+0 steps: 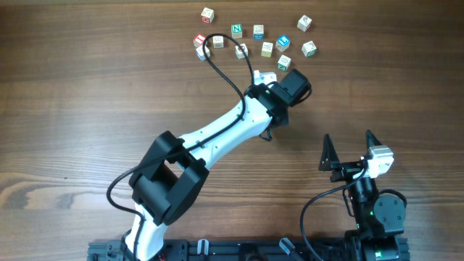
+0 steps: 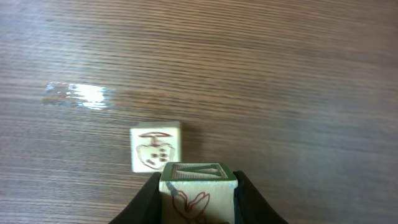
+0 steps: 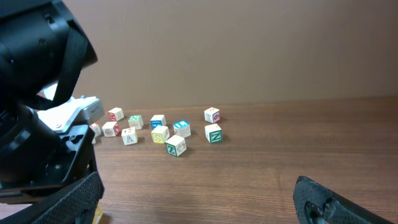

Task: Form a tower

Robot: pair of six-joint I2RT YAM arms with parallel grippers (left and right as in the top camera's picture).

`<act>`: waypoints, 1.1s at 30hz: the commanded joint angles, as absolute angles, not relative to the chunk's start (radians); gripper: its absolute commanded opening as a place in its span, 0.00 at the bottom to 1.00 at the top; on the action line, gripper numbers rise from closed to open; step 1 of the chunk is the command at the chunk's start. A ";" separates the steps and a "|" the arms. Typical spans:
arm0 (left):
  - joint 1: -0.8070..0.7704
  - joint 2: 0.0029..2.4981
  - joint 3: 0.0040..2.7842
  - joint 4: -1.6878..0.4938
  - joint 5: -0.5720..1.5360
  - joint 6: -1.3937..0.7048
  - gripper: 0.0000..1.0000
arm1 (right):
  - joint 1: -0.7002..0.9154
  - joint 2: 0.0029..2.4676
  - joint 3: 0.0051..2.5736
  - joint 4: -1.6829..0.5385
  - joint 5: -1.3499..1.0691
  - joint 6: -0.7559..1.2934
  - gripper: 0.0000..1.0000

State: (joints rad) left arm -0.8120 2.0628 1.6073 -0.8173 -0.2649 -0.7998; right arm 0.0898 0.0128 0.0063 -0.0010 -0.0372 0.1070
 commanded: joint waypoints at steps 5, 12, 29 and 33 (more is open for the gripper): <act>-0.752 2.084 1.586 -0.802 -0.244 -0.849 0.24 | 0.086 0.007 0.005 0.001 -0.050 0.105 1.00; -0.752 2.091 1.583 -0.804 -0.236 -0.815 0.26 | 0.086 0.007 0.005 0.001 -0.050 0.105 1.00; -0.752 2.107 1.574 -0.802 -0.237 -0.789 0.36 | 0.086 0.007 0.005 0.001 -0.050 0.105 1.00; -0.752 2.108 1.574 -0.800 -0.237 -0.789 0.38 | 0.086 0.007 0.005 0.001 -0.050 0.105 1.00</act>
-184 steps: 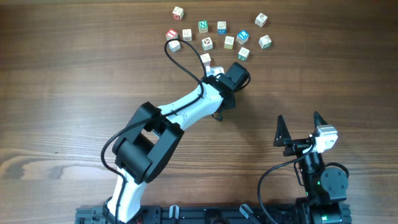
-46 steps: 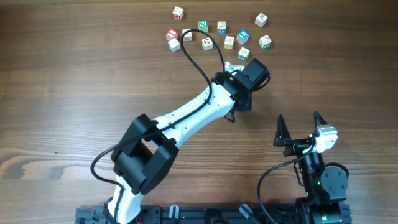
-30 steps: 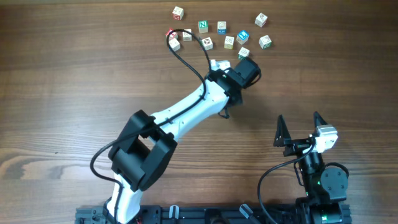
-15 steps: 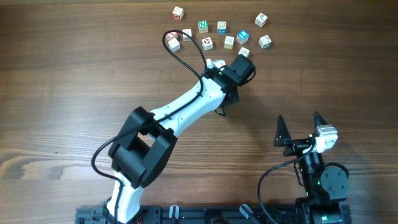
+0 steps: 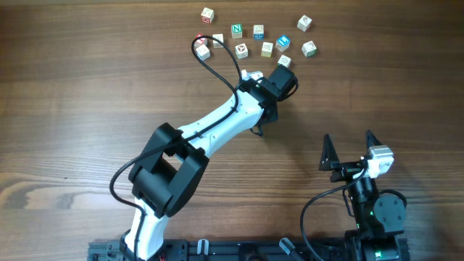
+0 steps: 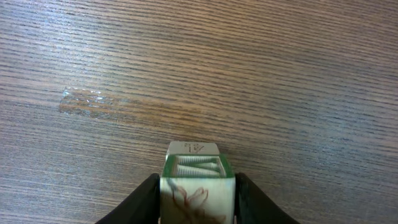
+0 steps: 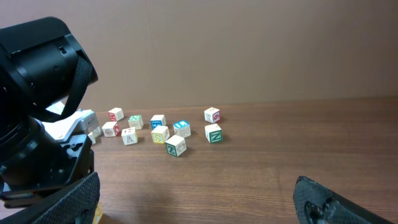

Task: Form a tower

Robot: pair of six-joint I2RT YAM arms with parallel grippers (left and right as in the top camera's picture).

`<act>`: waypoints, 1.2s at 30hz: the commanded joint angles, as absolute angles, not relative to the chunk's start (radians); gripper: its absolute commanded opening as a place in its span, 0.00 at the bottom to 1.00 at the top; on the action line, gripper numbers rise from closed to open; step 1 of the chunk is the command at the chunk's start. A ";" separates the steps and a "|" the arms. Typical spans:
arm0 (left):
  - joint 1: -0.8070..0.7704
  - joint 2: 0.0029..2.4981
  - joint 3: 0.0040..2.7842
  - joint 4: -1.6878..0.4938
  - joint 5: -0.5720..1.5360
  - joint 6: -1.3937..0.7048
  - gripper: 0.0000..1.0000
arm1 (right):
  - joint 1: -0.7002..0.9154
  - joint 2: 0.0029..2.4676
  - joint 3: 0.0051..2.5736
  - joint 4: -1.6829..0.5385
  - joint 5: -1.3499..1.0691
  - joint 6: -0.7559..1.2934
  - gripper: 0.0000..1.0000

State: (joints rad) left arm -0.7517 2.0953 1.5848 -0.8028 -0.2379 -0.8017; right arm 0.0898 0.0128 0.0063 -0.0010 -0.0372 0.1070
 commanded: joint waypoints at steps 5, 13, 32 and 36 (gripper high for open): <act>-0.752 2.108 1.574 -0.800 -0.237 -0.789 0.42 | 0.086 0.007 0.005 0.001 -0.050 0.105 1.00; -0.752 2.108 1.572 -0.800 -0.237 -0.789 0.70 | 0.086 0.007 0.005 0.001 -0.050 0.105 1.00; -0.746 2.157 1.569 -0.807 -0.225 -0.789 0.61 | 0.086 0.007 0.005 0.001 -0.050 0.105 1.00; -0.746 2.157 1.569 -0.807 -0.225 -0.789 0.57 | 0.086 0.007 0.005 0.001 -0.050 0.105 1.00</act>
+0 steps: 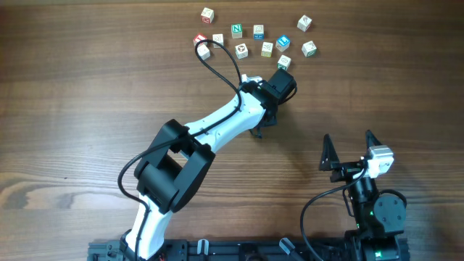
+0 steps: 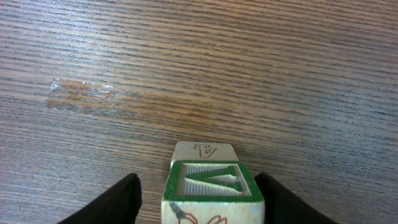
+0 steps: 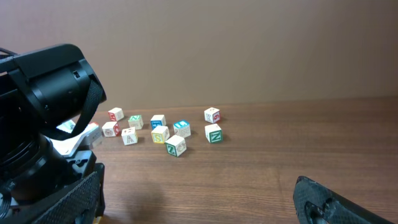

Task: Form a tower

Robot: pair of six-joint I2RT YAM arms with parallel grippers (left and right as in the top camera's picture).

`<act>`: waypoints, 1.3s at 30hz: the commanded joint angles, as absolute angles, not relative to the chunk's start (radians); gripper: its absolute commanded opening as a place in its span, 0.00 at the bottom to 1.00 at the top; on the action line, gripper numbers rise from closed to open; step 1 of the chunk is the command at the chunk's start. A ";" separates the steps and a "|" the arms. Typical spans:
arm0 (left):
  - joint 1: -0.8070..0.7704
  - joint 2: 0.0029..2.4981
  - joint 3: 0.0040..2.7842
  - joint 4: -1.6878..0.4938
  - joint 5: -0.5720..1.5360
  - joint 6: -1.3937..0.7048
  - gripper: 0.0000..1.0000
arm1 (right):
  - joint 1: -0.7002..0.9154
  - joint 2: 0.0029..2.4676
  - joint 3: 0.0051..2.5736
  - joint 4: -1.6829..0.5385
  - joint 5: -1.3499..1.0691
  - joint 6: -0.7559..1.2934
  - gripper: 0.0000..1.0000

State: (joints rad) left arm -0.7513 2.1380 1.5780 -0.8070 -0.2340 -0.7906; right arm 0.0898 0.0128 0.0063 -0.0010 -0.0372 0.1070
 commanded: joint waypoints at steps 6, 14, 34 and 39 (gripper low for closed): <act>-0.746 2.157 1.569 -0.808 -0.225 -0.789 0.52 | 0.086 0.007 0.005 0.001 -0.050 0.105 1.00; -0.746 2.156 1.569 -0.807 -0.225 -0.789 0.45 | 0.086 0.007 0.005 0.001 -0.050 0.105 1.00; -0.746 2.157 1.569 -0.807 -0.225 -0.789 0.38 | 0.086 0.007 0.005 0.001 -0.050 0.105 1.00; -0.746 2.156 1.569 -0.807 -0.225 -0.789 0.36 | 0.086 0.007 0.005 0.001 -0.050 0.105 1.00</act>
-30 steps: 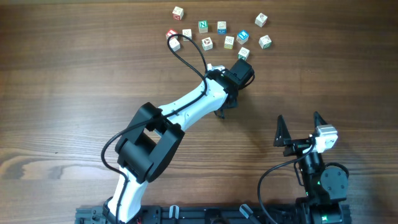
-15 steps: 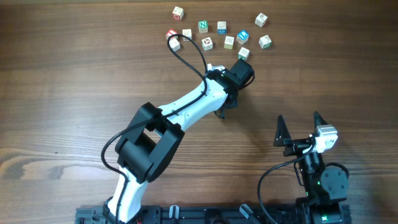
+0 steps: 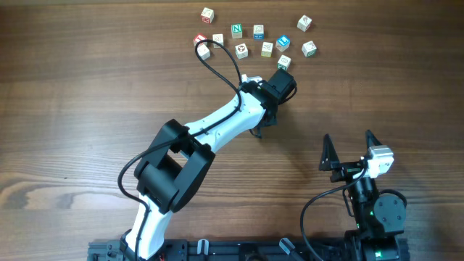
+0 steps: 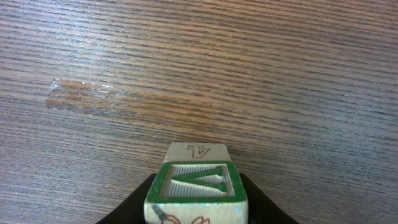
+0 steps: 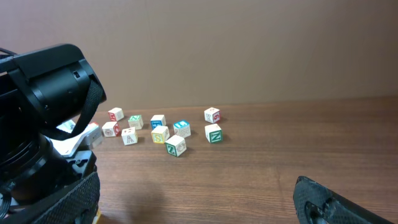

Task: Form a tower

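Observation:
A green-topped letter block [image 4: 196, 183] sits on top of a pale block [image 4: 196, 150], of which only the far top edge shows behind it. My left gripper [image 4: 196, 202] has its dark fingers pressed against both sides of the green block. From overhead, the left gripper [image 3: 281, 81] is just below the scattered blocks, and the stack is hidden under it. Near the front right, my right gripper [image 3: 349, 150] is open with nothing between its fingers [image 5: 314, 196].
Several loose letter blocks [image 3: 259, 32] lie scattered at the far edge of the wooden table [image 3: 87, 109]; they also show as loose blocks [image 5: 175, 145] in the right wrist view. A shiny tape mark [image 4: 81, 94] lies on the wood left of the stack.
The left jaws stood wide apart on either side of the green block as it rested on the lower block. Now they are against its sides. The arms look unmoved from overhead.
My left gripper first held the green block just short of a pale picture block. Then it held it directly over that block. Then its jaws were open with the green block resting on top. Now they are shut on it again. The right arm stayed still.

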Robot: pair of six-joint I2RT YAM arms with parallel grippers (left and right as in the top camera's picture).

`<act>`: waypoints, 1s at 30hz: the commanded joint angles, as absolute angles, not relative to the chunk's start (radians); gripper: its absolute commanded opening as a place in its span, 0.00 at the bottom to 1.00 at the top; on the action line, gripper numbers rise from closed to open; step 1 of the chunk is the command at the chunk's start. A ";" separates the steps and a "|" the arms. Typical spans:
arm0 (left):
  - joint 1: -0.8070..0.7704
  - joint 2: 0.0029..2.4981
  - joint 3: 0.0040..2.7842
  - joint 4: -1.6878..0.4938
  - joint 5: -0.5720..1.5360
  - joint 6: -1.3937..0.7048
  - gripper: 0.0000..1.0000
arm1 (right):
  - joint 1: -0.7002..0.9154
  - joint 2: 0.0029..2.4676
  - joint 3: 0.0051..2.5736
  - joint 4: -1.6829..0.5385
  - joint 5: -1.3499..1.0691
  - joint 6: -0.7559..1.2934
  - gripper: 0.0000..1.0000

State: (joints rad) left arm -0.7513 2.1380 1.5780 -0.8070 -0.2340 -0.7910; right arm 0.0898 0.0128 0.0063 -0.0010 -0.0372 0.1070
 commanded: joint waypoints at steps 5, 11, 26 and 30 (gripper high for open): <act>-0.746 2.156 1.569 -0.807 -0.225 -0.789 0.35 | 0.086 0.007 0.005 0.001 -0.050 0.105 1.00; -0.746 2.156 1.569 -0.807 -0.225 -0.789 0.32 | 0.086 0.007 0.005 0.001 -0.050 0.105 1.00; -0.746 2.156 1.569 -0.808 -0.223 -0.789 0.50 | 0.086 0.007 0.005 0.001 -0.050 0.105 1.00; -0.746 2.156 1.569 -0.826 -0.191 -0.789 0.50 | 0.086 0.007 0.005 0.001 -0.050 0.105 1.00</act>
State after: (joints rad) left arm -0.7513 2.1380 1.5780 -0.8196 -0.2115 -0.7910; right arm 0.0898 0.0128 0.0063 -0.0010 -0.0372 0.1070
